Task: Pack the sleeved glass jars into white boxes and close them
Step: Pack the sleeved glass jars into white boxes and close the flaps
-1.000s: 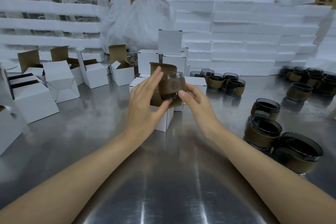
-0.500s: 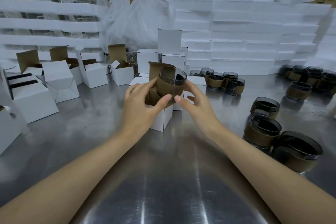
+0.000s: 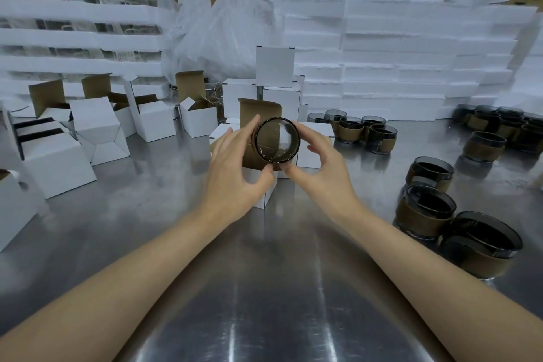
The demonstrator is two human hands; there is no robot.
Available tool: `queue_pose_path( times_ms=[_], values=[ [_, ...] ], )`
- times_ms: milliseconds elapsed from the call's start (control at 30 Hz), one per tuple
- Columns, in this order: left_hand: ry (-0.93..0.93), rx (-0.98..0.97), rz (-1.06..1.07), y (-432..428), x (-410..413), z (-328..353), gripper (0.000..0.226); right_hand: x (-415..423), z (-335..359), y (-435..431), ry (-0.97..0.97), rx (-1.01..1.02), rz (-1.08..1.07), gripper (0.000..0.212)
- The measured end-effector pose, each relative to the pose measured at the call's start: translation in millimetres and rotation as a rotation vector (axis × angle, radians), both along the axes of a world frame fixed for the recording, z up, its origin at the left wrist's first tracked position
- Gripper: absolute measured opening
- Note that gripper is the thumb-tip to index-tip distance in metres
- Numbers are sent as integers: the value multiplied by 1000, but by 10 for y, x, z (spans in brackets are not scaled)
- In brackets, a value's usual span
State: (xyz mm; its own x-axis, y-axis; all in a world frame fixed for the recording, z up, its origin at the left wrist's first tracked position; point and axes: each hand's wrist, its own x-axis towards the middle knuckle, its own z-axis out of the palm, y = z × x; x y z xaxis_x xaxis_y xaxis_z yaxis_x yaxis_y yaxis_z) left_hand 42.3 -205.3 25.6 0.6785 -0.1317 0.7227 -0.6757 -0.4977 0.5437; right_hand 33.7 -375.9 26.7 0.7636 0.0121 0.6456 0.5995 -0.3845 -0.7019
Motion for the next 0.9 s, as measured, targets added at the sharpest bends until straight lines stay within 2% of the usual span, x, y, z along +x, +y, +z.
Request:
queue_pose_path(
  times_ms=[267, 367, 500, 733, 900],
  values=[
    [-46, 14, 7, 13, 22, 1, 69, -12, -15, 35, 7, 31, 43, 58],
    [-16, 5, 44, 26, 46, -15, 70, -29, -10, 54, 64, 71, 67, 52],
    [53, 44, 86, 49, 92, -32, 71, -55, 9, 55, 91, 109, 33, 59],
    [91, 121, 145, 69, 134, -68, 76, -45, 13, 43, 105, 76, 41, 53],
    [27, 179, 122, 67, 106, -54, 64, -63, 87, 32, 33, -10, 59, 41]
  ],
)
